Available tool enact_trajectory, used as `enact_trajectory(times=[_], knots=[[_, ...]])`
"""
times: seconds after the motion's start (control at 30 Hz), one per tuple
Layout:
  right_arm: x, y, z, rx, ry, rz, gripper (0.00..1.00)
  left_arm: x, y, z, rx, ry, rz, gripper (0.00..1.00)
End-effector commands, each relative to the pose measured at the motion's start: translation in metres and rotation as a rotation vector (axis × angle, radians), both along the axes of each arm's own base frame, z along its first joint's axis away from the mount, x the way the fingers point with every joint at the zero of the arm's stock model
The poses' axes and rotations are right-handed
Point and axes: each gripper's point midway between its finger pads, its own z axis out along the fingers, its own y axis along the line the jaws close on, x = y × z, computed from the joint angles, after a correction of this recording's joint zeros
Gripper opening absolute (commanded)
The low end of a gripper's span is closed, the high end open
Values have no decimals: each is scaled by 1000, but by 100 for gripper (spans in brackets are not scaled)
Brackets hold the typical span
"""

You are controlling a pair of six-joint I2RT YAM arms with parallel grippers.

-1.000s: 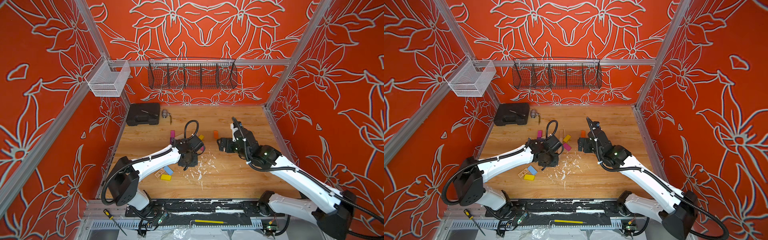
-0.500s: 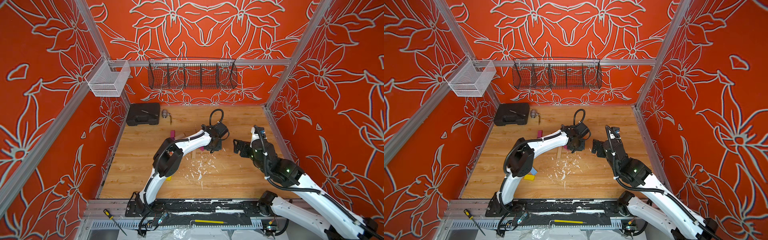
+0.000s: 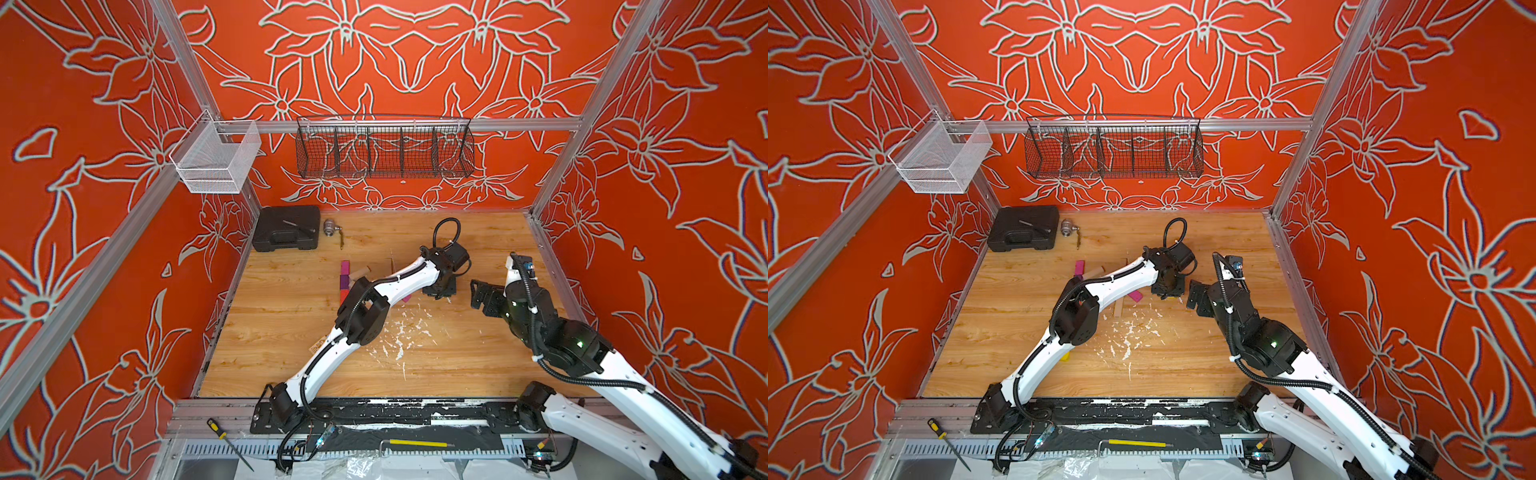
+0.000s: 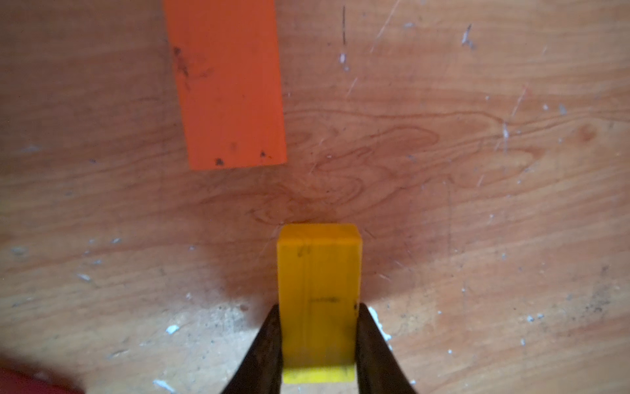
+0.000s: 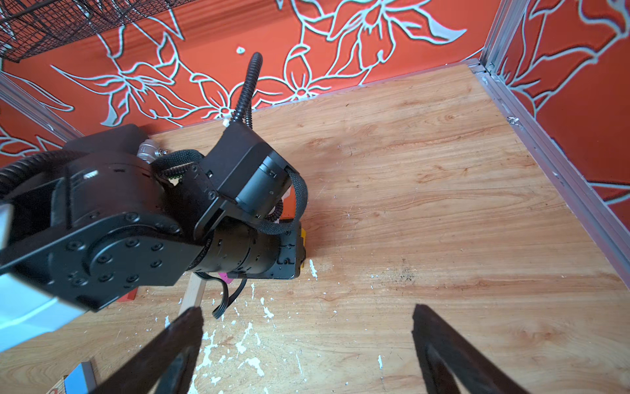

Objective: Assemble the letter k with building blocks
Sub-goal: Assemble the building block at the center of the board.

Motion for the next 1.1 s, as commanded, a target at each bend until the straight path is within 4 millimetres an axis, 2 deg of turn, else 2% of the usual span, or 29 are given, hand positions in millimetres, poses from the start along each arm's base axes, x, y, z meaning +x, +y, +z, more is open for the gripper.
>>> enact_trajectory(times=[0.0, 0.13, 0.23, 0.33, 0.47, 0.57, 0.77, 0.9, 1.07], knots=[[-1, -9, -3, -17, 0, -31, 97, -6, 11, -19, 56, 47, 14, 40], [-1, -8, -2, -17, 0, -28, 97, -5, 10, -11, 45, 37, 9, 44], [-1, -8, -2, -16, 2, -29, 97, -6, 9, 2, 27, 25, 1, 44], [-1, -7, -1, -13, 6, -29, 97, -8, 3, 26, -37, -3, -31, 44], [1, -5, 6, -40, 10, -13, 97, -15, 4, 69, -148, -67, -66, 47], [4, 0, 14, -65, 23, 8, 97, -22, 23, 101, -181, -127, -74, 48], [20, 20, 21, -55, 102, 77, 98, -41, 93, 155, -211, -244, -29, 54], [41, 36, 9, -60, 227, 119, 98, -67, 140, 183, -179, -373, -54, 66], [64, 59, -17, -60, 362, 187, 96, -105, 182, 199, -140, -487, -143, 76]])
